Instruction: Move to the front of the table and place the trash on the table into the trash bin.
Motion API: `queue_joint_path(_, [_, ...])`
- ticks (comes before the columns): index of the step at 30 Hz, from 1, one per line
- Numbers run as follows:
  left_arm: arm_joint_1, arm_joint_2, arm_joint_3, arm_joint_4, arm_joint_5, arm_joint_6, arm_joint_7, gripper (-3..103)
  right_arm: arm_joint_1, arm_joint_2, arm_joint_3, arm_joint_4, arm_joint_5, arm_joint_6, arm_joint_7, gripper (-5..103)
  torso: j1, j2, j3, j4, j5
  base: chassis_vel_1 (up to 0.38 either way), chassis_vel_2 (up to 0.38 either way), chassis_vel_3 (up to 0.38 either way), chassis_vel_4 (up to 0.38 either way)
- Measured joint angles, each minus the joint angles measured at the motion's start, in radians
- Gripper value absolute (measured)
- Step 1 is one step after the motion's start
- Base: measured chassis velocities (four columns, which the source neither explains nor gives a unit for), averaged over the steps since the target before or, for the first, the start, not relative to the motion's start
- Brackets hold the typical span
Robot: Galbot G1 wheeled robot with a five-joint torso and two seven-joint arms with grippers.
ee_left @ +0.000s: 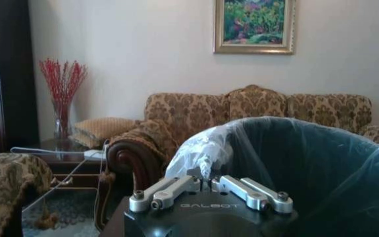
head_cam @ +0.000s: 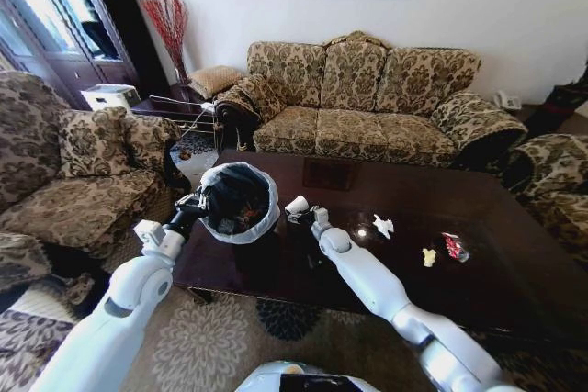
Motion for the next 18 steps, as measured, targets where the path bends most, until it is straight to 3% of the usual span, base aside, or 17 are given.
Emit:
queue_joint_path(8, [-0.001, -0.002, -0.001, -0.001, -0.001, 0.0, -0.001, 3, 0.01, 0.021, 0.003, -0.037, -0.022, 0.012, -0.005, 98, 0.0, 0.0, 0.0, -0.0001, 0.0, 0.0, 0.0, 0.0, 0.0])
queue_joint_path(12, [0.0, -0.009, -0.001, -0.002, 0.0, 0.0, -0.001, 3, 0.015, 0.032, 0.003, -0.059, -0.031, 0.023, -0.009, 92, 0.0, 0.0, 0.0, -0.0001, 0.0, 0.0, 0.0, 0.0, 0.0])
queue_joint_path(15, [0.002, -0.011, -0.002, -0.003, 0.002, 0.0, -0.001, 3, 0.016, 0.033, 0.003, -0.062, -0.032, 0.029, -0.014, 79, 0.0, 0.0, 0.0, -0.0001, 0.0, 0.0, 0.0, 0.0, 0.0])
queue_joint_path(18, [0.001, -0.011, -0.003, -0.005, 0.002, 0.0, -0.002, 3, 0.016, 0.033, 0.001, -0.062, -0.033, 0.032, -0.018, 78, 0.0, 0.0, 0.0, -0.0001, 0.0, 0.0, 0.0, 0.0, 0.0])
